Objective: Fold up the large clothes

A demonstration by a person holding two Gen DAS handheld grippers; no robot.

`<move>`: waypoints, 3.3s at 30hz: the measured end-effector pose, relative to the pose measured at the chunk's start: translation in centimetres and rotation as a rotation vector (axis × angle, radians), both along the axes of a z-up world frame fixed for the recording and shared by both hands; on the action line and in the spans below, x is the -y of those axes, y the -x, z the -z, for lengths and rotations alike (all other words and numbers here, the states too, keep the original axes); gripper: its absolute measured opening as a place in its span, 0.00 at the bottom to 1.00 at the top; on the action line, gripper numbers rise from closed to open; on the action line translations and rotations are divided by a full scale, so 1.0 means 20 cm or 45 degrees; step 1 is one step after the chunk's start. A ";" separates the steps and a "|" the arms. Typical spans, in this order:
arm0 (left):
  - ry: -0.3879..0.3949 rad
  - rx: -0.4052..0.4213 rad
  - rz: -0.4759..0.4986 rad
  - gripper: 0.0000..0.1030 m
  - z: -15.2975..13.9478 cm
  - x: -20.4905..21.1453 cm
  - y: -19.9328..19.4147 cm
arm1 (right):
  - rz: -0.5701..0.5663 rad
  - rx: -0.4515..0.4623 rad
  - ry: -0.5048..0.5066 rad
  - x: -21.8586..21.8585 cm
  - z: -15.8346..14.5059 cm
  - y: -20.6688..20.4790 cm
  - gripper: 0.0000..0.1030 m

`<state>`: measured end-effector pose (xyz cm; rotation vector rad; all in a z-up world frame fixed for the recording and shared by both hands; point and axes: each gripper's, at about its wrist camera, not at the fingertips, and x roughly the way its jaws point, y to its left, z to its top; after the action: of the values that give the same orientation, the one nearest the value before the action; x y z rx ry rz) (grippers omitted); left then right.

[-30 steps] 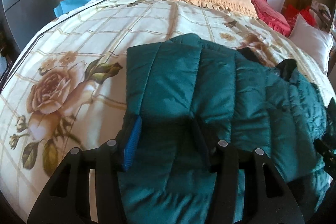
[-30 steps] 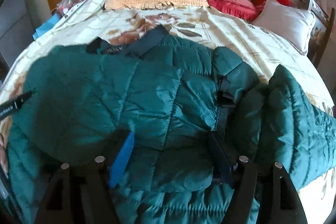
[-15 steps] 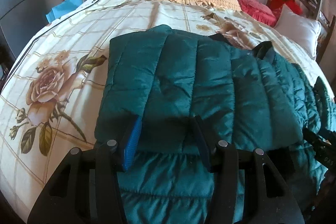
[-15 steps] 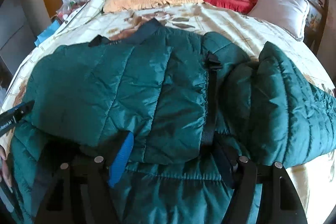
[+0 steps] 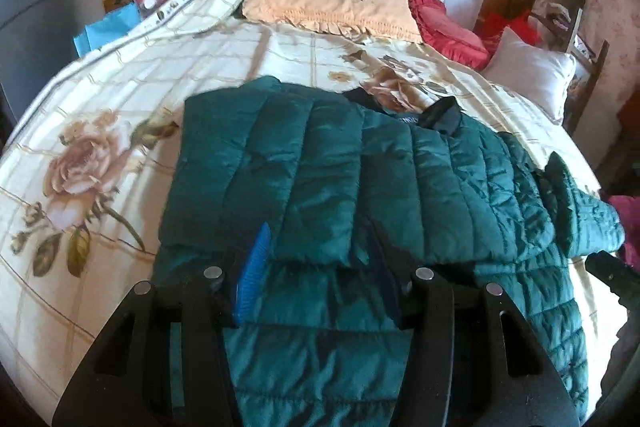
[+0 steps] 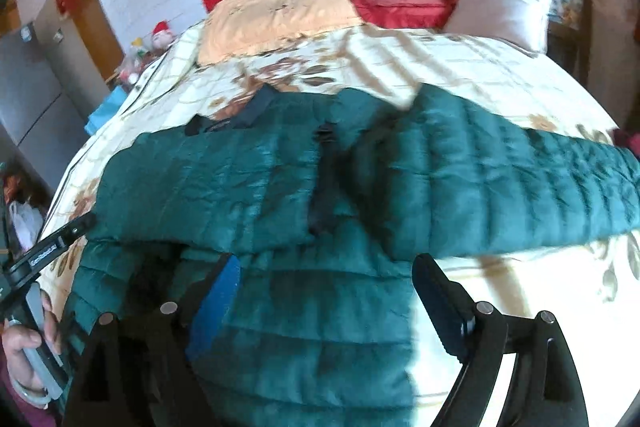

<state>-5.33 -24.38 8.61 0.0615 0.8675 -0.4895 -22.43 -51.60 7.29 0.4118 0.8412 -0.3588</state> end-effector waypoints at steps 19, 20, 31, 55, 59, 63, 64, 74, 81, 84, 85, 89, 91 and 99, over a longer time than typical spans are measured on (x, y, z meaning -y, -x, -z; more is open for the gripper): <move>0.005 -0.102 -0.014 0.48 0.19 -0.02 0.02 | 0.462 -0.072 0.054 0.74 0.09 0.45 0.84; 0.006 -0.104 -0.014 0.48 0.20 -0.03 0.02 | 0.486 -0.078 0.065 0.77 0.09 0.47 0.84; -0.007 -0.103 -0.007 0.48 0.23 -0.02 0.02 | 0.702 -0.090 0.111 1.11 0.08 0.65 0.84; 0.005 -0.067 0.034 0.55 0.26 -0.02 0.04 | 1.035 -0.026 -0.071 1.56 0.19 0.91 0.84; 0.006 -0.068 0.033 0.55 0.26 -0.02 0.04 | 1.047 -0.042 -0.094 1.60 0.23 0.90 0.84; 0.003 -0.067 0.033 0.55 0.26 -0.02 0.04 | 1.030 -0.058 -0.070 1.62 0.25 0.86 0.84; 0.005 -0.067 0.032 0.56 0.26 -0.02 0.04 | 1.028 -0.053 -0.069 1.63 0.25 0.86 0.84; -0.017 -0.053 0.036 0.58 0.27 0.01 0.06 | 0.980 -0.078 0.012 1.66 0.28 0.77 0.49; -0.019 -0.050 0.037 0.58 0.27 0.02 0.06 | 0.921 -0.005 0.107 1.60 0.15 0.75 0.18; -0.020 -0.050 0.036 0.58 0.27 0.01 0.06 | 0.865 0.056 0.141 1.53 0.04 0.75 0.17; -0.020 -0.050 0.036 0.58 0.27 0.01 0.06 | 0.840 0.076 0.158 1.50 0.00 0.75 0.17; -0.017 -0.051 0.036 0.58 0.27 0.01 0.06 | 0.753 0.132 0.183 1.40 -0.13 0.72 0.17; -0.015 -0.052 0.036 0.58 0.27 0.01 0.07 | 0.713 0.144 0.196 1.35 -0.17 0.69 0.17; -0.014 -0.051 0.036 0.58 0.27 0.01 0.06 | 0.540 0.165 0.221 1.11 -0.30 0.53 0.17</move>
<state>-6.62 -24.52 3.19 0.0747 0.9099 -0.5141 -33.09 -73.79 13.20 0.4453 0.5866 -0.7843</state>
